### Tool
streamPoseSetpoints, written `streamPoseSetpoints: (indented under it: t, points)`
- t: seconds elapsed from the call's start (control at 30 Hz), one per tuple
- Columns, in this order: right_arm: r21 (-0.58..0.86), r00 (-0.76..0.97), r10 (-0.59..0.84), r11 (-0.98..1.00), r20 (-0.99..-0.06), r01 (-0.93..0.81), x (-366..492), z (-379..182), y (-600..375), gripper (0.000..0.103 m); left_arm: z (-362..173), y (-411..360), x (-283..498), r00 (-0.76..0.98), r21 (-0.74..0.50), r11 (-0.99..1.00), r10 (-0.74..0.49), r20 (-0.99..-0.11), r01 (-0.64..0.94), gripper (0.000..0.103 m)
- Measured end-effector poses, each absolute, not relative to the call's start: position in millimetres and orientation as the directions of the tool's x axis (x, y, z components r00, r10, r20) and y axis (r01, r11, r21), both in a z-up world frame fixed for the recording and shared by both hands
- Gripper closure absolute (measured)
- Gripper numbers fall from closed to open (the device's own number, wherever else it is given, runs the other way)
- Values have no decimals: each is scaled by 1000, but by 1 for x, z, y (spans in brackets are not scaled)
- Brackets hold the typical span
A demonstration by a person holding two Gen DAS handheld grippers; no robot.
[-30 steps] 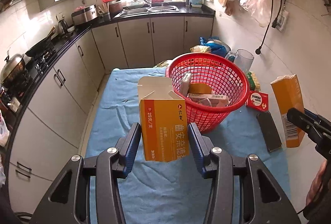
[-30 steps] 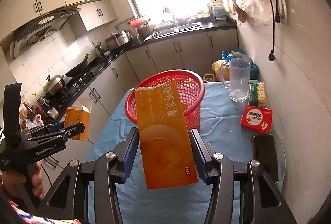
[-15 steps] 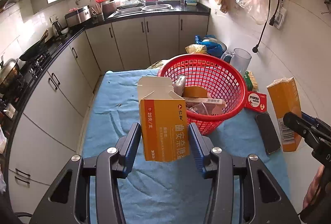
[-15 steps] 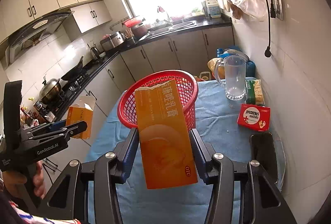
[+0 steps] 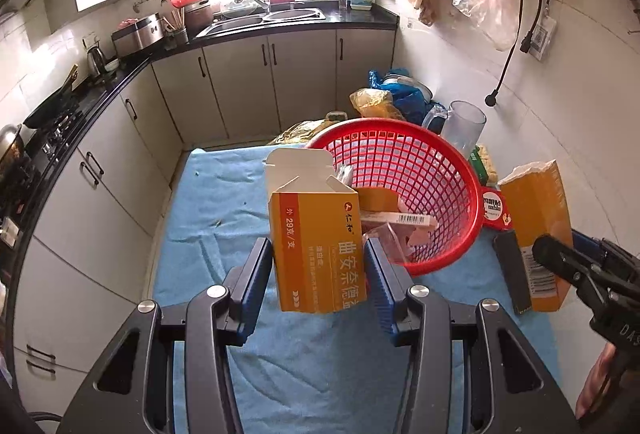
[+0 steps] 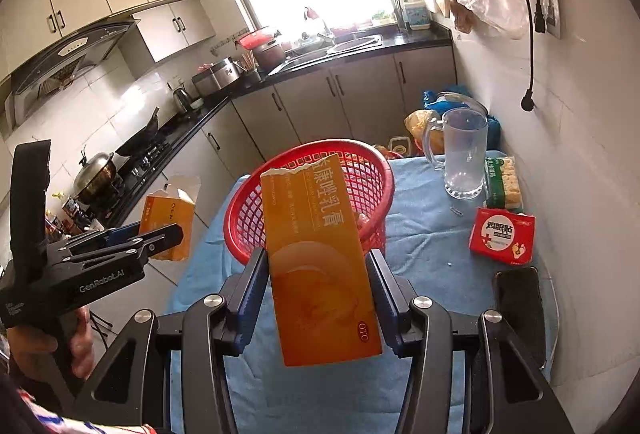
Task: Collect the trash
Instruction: 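Lower both orange boxes into the opening of the red basket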
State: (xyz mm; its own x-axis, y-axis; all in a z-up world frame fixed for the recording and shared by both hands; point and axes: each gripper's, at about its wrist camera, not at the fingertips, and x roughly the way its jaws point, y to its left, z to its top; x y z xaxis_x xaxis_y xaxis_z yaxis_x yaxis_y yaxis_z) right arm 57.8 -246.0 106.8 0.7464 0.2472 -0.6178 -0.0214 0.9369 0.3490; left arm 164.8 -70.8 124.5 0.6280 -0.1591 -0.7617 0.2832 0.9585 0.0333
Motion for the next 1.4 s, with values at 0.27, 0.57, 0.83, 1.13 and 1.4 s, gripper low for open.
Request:
streamPoseSetpoints:
  t: [0.27,0.57,0.83,1.13,1.4]
  points:
    - [356,742,249,934,-622,-15,75,104,-242,49,122,-75,188,619,18,955,-178,-765,296,57]
    - [357,743,232,934,-627,9,96,102,-246,49,118,-80,209,610,10,951,-190,-769,309,57]
    - [356,743,224,934,-631,21,115,100,-249,49,115,-84,229,601,-6,950,-203,-773,313,57]
    - [354,743,208,934,-636,41,135,99,-257,49,109,-93,255,582,-34,947,-224,-782,319,57]
    - [350,739,202,936,-643,49,152,95,-259,49,105,-98,273,565,-64,946,-244,-788,319,57]
